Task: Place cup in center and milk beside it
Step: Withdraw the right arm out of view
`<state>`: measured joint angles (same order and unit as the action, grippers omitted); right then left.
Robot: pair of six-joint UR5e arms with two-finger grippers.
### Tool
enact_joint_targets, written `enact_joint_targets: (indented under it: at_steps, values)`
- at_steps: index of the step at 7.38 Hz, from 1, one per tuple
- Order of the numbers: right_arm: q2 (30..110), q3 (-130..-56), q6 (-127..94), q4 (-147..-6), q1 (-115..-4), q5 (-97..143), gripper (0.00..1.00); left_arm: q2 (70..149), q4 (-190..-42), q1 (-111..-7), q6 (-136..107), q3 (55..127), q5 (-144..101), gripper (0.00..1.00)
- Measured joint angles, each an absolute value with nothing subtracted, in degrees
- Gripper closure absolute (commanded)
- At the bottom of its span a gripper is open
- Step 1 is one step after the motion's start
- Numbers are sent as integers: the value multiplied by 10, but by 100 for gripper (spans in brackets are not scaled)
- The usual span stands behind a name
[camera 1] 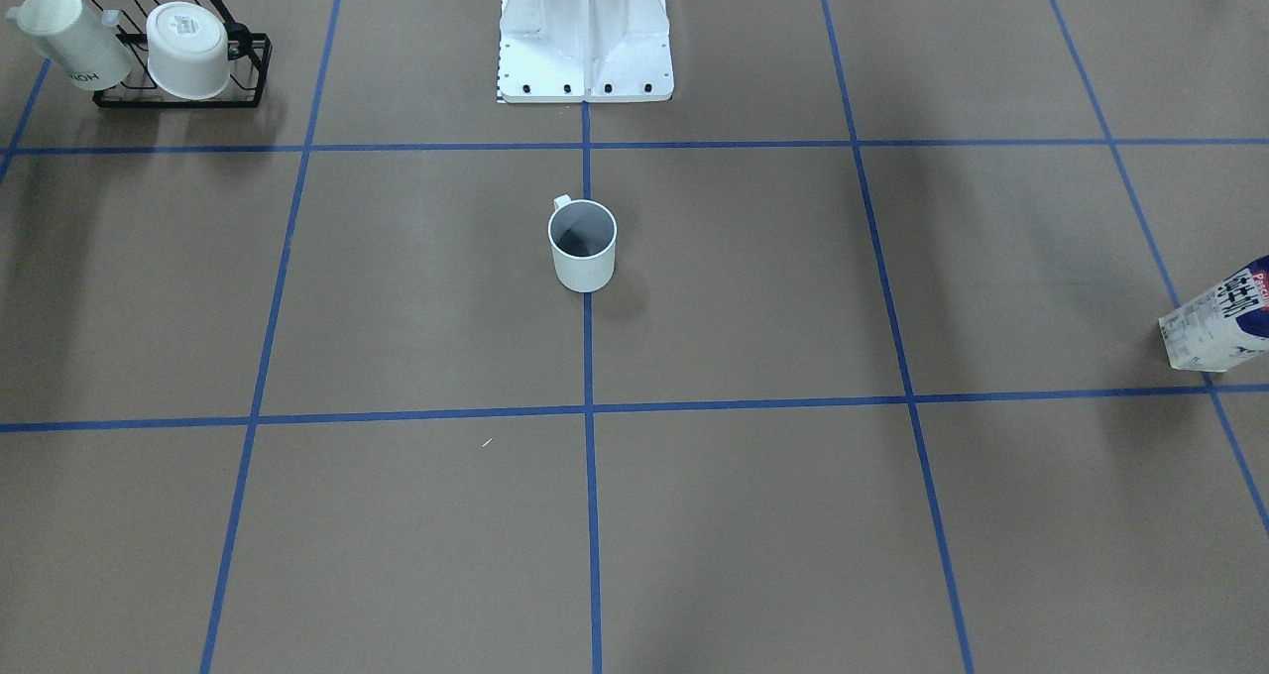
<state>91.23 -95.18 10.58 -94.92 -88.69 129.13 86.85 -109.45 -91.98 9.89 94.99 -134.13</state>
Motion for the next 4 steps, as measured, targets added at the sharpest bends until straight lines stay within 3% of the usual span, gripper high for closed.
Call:
enact_joint_targets:
  at_steps: [4]
  values:
    - [925,-949,112,-948,-913,1302,0,871,-1119,-873,19,926,-1341,2]
